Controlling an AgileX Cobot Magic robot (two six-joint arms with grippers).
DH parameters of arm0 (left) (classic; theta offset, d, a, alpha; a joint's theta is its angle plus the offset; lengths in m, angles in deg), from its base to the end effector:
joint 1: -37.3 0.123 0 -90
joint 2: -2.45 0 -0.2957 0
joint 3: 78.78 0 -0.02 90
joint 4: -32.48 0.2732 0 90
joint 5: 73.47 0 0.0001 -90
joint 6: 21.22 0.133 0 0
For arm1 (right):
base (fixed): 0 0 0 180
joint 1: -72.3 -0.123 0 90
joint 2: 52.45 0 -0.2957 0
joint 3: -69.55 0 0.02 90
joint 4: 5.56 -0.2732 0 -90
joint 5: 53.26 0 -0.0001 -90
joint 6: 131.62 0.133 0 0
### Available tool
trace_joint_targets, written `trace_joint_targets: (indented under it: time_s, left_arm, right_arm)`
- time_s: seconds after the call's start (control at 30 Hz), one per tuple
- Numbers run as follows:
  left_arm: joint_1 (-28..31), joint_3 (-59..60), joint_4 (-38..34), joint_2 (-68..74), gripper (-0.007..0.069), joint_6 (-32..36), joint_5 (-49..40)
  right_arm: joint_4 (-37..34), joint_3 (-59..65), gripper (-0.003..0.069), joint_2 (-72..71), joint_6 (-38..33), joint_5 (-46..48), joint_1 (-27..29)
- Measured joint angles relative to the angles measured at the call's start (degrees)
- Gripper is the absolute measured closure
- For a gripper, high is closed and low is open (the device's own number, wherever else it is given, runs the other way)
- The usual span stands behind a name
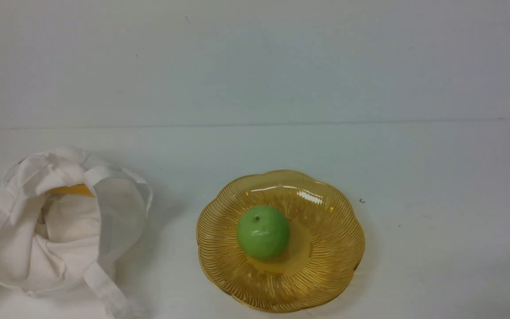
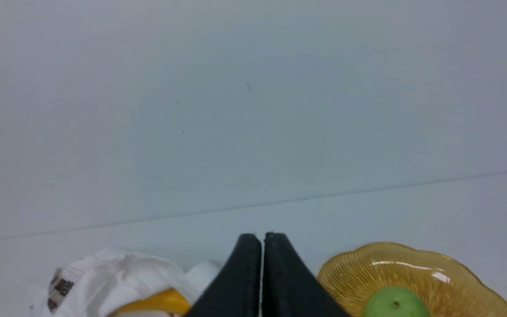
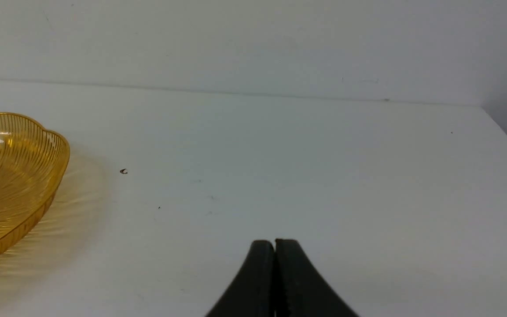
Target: Take the fruit out of the cloth bag on the white table and place them on a plate.
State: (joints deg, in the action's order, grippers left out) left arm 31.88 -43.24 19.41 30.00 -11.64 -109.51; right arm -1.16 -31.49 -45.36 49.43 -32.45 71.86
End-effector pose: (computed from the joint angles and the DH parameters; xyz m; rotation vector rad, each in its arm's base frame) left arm 0.1006 -0.0273 0.3819 0.1644 1.7125 -0.1982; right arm 0.1050 -0.0028 0.1597 -0.0381 1.8640 -0.0571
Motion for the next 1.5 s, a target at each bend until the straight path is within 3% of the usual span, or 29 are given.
trace_joint_targets:
  time_s: [0.23, 0.7, 0.93, 1.17, 1.5]
  left_arm:
    - [0.02, 0.2, -2.61, -3.56, 0.0632, -0.07, -0.5]
    - [0.06, 0.69, -0.59, -3.77, 0.0632, 0.17, -0.27]
    - [0.06, 16.73, 8.08, -12.84, 0.0632, -0.45, 6.07]
    - [4.85, 36.81, 9.65, -20.61, 0.0632, -2.73, 16.85]
    - [4.69, 43.55, 10.06, -20.66, 0.0632, -3.06, 14.46]
  right_arm:
    - [0.0, 0.0, 0.0673, 0.0, 0.0, 0.0, 0.0]
    - [0.0, 0.0, 0.0673, 0.0, 0.0, 0.0, 0.0]
    - [0.0, 0.0, 0.0673, 0.0, 0.0, 0.0, 0.0]
    - [0.0, 0.0, 0.0673, 0.0, 0.0, 0.0, 0.0]
    - [0.0, 0.0, 0.0673, 0.0, 0.0, 0.0, 0.0]
